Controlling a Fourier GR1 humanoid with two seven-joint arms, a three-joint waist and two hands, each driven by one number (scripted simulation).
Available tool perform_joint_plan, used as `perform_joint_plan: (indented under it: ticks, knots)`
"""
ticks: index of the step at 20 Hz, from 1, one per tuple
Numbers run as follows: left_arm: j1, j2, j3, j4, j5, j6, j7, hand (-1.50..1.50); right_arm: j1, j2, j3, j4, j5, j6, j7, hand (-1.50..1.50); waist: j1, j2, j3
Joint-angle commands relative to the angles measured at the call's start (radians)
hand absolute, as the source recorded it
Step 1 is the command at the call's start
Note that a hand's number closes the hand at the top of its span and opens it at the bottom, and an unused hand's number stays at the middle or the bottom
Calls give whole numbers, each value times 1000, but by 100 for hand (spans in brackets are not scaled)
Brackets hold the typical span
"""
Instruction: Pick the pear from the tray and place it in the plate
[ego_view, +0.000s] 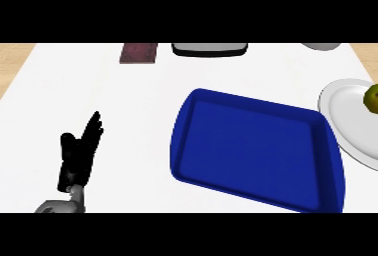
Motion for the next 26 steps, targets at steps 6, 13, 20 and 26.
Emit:
perform_joint_plan:
  ticks: [6,13,20,26]
  knots:
    - [11,-30,-39,-81,-34,2,86,0,-195,20,-15,450,124,-39,-160,150,29,6,2]
    - [-7,-49,-39,-33,-46,0,24,0,-299,-19,18,739,181,86,-268,150,44,13,3]
    - [-35,-28,-3,1,-37,-15,6,0,-365,-59,71,941,253,243,-322,-150,48,16,4]
    - [-8,-43,-4,29,-42,-16,-47,0,-380,-76,11,990,195,302,-582,-150,34,12,4]
